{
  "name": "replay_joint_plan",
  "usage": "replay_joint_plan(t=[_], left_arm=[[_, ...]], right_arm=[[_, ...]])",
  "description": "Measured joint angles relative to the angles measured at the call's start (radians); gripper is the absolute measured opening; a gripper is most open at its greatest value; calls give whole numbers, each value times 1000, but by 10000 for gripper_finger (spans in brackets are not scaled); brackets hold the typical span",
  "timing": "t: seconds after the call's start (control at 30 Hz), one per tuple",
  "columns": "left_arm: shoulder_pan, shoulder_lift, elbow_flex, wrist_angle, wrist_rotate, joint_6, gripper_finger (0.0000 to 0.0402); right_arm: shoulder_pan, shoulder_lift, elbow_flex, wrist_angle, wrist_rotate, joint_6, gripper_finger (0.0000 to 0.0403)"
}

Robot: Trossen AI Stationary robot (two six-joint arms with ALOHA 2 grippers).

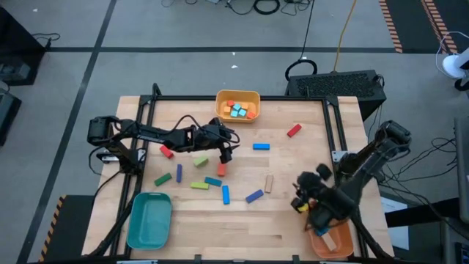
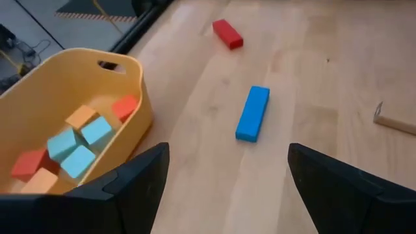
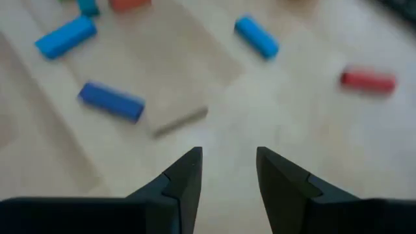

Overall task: Sort blocks by size
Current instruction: Put the big green rectangle block into the orange bin

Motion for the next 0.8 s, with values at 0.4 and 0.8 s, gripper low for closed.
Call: replay_joint_plan(t=[0.4, 0.8], left_arm=[[-44, -60, 0, -142, -132, -38, 242], [-44, -203, 0, -526, -134, -151, 231]], right_arm=[[-334, 2, -207, 637, 250, -671, 130], [-662, 2, -429, 1490, -247, -1273, 130]])
